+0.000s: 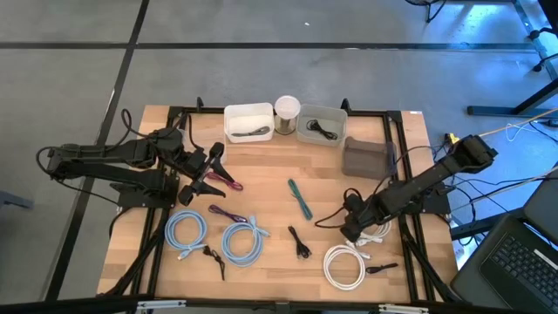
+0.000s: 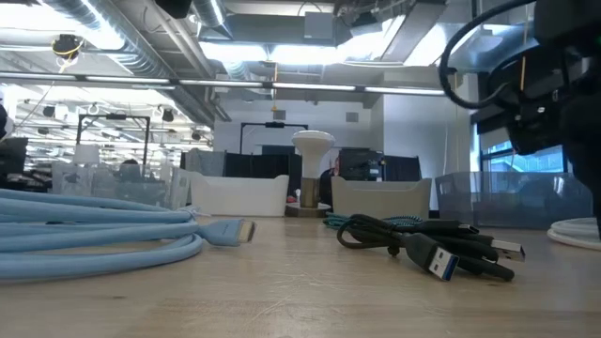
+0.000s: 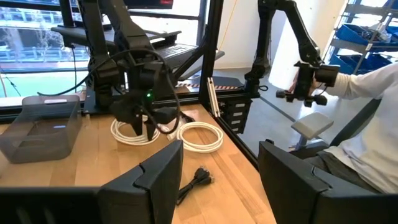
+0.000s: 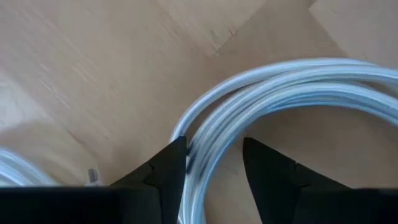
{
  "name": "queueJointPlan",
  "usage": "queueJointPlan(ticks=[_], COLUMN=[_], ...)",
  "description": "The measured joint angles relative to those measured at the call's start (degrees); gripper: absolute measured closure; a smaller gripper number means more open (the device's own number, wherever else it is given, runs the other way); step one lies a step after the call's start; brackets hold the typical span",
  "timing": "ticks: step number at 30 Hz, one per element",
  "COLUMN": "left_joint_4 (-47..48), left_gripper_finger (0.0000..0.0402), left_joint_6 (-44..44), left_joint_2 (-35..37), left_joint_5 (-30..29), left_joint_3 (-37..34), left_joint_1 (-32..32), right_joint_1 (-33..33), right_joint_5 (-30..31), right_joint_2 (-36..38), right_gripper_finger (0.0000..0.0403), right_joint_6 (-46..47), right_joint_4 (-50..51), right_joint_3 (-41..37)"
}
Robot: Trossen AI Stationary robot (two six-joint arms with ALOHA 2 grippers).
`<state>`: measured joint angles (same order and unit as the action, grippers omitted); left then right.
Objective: Pick & Place USB Port
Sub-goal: Put the white HDMI cable into the black bin
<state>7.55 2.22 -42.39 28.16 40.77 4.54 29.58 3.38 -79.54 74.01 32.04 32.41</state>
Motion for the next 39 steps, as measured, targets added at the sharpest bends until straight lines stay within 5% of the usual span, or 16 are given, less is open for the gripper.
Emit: queueJointPlan(ticks=[5,11,18,21,32,39], left_joint_4=[0.0,0.0,0.0,0.0,0.0,0.0], left_gripper_finger=[0.0203,0.0203,0.0203,0.0203,0.0203,0.0203], left_joint_6=[0.0,0.0,0.0,0.0,0.0,0.0], left_joint_2=[0.0,0.0,0.0,0.0,0.0,0.0], left_joint_5=[0.0,0.0,0.0,0.0,0.0,0.0], left_joint_3=[0.0,0.0,0.0,0.0,0.0,0.0], left_joint_1=[0.0,0.0,0.0,0.0,0.0,0.0], right_joint_1=[0.1,-0.2,-0.1,-0.1,-3.5,-13.8], right_joint_5=[2.0,8.7,13.9,16.4,32.3,35.8], right_joint_2=[-0.1,-0.5,-0.6,-0.6,-0.4,1.0], right_gripper_finger=[0.0267,0.0381,0.0387,0.0388,0.0388,0.0388], right_joint_6=[0.6,-0.5,-10.1,-13.9,-11.6,-20.0], right_joint_4=[-0.2,-1.6,1.8,8.1,55.5,57.8], right_joint_3=[-0.1,4.3,15.2,21.6,43.5,43.9])
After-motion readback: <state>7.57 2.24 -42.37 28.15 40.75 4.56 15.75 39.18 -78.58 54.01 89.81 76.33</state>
